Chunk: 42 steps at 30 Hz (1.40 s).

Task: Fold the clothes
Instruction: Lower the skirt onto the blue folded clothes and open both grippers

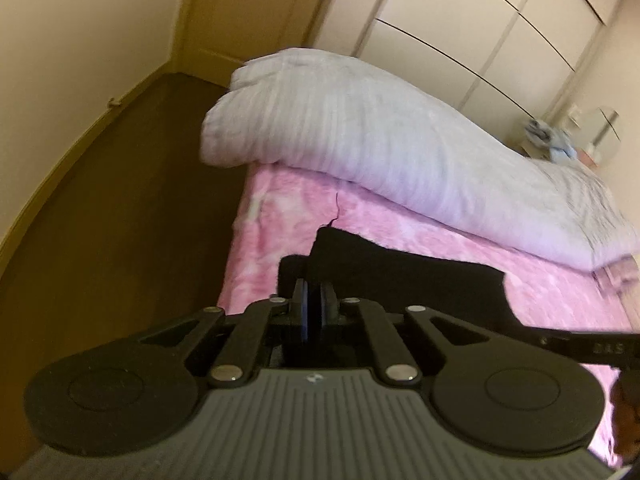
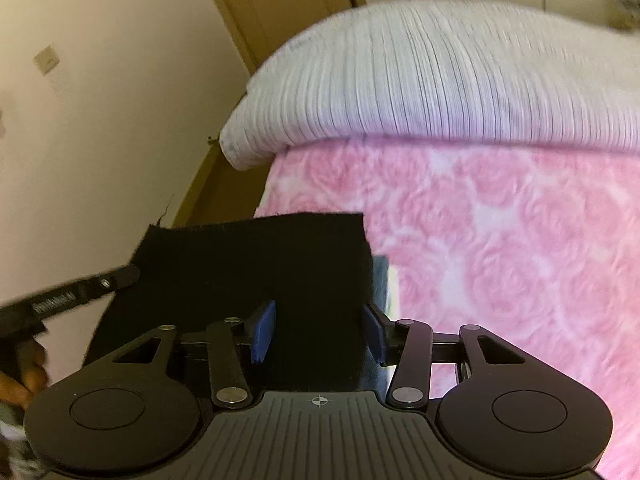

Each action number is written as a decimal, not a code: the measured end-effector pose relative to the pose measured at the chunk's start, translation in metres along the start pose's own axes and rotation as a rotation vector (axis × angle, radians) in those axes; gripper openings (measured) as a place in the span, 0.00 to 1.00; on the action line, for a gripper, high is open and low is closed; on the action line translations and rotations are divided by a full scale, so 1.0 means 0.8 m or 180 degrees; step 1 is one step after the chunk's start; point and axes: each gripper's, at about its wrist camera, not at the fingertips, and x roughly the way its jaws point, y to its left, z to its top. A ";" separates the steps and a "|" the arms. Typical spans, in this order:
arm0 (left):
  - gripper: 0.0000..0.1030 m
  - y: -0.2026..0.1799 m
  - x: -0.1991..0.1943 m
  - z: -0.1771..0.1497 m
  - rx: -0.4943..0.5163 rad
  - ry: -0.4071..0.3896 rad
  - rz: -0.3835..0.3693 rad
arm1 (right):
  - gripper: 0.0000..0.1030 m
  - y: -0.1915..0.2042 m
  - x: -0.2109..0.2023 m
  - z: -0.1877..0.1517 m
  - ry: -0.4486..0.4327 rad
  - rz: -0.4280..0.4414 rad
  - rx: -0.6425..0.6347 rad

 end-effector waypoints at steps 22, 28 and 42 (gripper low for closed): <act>0.03 -0.053 -0.130 -0.050 0.0162 0.0396 -0.0173 | 0.33 0.030 -0.112 -0.079 0.0107 0.0343 -0.0718; 0.01 -0.040 -0.100 -0.082 0.0108 0.0465 0.0088 | 0.32 0.027 -0.078 -0.109 0.0337 0.0307 -0.0664; 0.00 -0.066 -0.129 -0.113 0.0028 0.0473 0.0334 | 0.32 0.037 -0.095 -0.143 0.0367 0.0166 -0.0731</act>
